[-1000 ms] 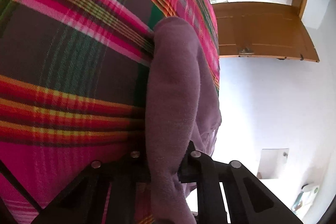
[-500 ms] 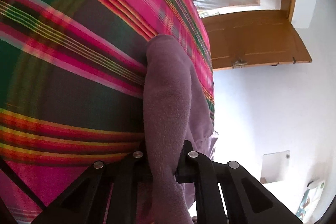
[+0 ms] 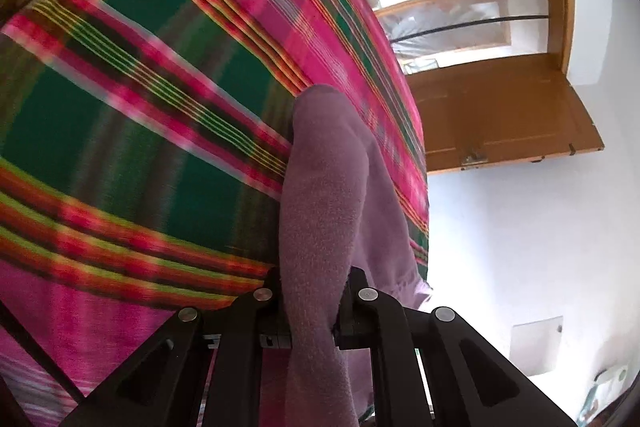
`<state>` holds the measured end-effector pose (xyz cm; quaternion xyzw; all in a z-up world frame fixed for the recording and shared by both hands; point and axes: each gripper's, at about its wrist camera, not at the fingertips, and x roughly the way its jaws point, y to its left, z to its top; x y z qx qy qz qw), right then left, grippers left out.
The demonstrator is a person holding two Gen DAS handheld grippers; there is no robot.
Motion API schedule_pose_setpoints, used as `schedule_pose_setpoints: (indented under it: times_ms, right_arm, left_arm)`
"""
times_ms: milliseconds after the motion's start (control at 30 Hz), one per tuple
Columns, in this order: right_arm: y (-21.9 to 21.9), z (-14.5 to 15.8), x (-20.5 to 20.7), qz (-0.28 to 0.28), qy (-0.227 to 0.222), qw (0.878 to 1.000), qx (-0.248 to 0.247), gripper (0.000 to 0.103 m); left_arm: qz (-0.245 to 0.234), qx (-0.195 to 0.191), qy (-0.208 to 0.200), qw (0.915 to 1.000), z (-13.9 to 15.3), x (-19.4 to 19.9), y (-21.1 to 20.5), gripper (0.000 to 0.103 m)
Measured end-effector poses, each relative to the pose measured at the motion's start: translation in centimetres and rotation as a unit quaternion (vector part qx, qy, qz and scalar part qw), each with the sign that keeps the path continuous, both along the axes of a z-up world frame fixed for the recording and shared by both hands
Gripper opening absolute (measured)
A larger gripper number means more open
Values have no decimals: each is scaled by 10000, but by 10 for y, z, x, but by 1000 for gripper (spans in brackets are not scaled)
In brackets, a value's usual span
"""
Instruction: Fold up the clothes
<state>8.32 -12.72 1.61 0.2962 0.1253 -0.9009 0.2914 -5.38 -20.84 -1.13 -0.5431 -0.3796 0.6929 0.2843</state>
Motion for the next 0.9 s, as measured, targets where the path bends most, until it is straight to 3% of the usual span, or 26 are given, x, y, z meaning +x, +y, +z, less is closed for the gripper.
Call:
schedule_pose_setpoints:
  times_ms: [133,400,533,600,633,700,733,900]
  right_arm:
    - [-6,-5,-7,82,-242,9996,-85,13]
    - [-1,-12,-5,72,-475,9988,-4,18]
    - [9,-12,4,45,-542,9985,19,20]
    - [17,-11,11,4,-522,9986,-7,23]
    - [23,-9,15,-36,-475,9989,-15,24]
    - [35,-4,23,-89,-401,9991,-80,28]
    - [43,0,27,-128,-386,9991,-146,29]
    - [92,16,41,-559,-237,9973,-425,30]
  left_arm:
    - [36,-119,-65,9999,-4,-7,-13,12]
    - [126,-433,-22,9990,4,5,1,18]
    - [358,-912,175,9950,30,5,89,29]
    - [424,-1057,320,9930,41,6,95,29]
    - [464,-1088,362,9923,37,-25,94,29]
    - [540,-1128,430,9912,47,-16,95,29]
    - [588,-1163,486,9903,43,1,72,29]
    - [640,-1775,1087,9760,73,32,78,29]
